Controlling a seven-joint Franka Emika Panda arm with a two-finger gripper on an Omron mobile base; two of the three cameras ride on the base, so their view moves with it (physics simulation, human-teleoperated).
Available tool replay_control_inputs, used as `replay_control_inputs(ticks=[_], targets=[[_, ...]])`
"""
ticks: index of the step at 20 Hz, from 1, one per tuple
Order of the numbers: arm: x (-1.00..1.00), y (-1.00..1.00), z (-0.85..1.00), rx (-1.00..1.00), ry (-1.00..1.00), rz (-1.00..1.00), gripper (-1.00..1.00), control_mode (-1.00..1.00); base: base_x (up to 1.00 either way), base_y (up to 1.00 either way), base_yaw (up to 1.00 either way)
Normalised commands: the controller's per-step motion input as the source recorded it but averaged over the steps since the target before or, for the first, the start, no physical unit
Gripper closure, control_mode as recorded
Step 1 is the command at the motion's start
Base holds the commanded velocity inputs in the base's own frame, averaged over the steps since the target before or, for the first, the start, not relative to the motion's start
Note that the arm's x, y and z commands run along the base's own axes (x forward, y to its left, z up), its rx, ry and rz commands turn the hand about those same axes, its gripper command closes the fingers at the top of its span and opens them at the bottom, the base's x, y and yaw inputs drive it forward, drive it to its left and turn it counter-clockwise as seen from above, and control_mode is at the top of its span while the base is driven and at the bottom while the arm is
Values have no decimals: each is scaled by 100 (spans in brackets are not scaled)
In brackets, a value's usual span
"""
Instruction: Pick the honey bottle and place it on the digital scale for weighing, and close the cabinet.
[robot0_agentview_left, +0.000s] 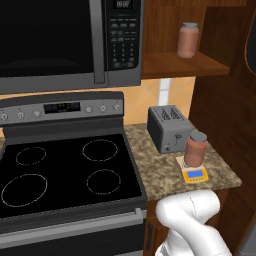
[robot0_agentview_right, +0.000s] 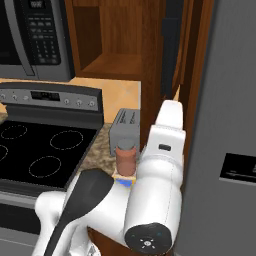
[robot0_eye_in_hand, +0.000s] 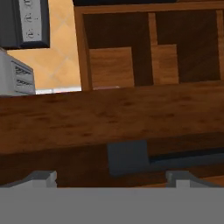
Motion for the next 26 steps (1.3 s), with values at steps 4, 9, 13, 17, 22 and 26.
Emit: replay_control_inputs(ticks=[4,9,13,17,22,26], targets=[[53,-16,-1,0,0,3,-100,-100,0,0,0],[38,-23,-3,0,0,5,-100,-100,0,0,0],[6,-29,-15,0,0,5,-100,-100,0,0,0],[28,-22,-26,0,0,2,-100,-100,0,0,0],[54,-19,-27,0,0,0,-100,-100,0,0,0],[89,25,-16,0,-1,6,-100,-100,0,0,0]])
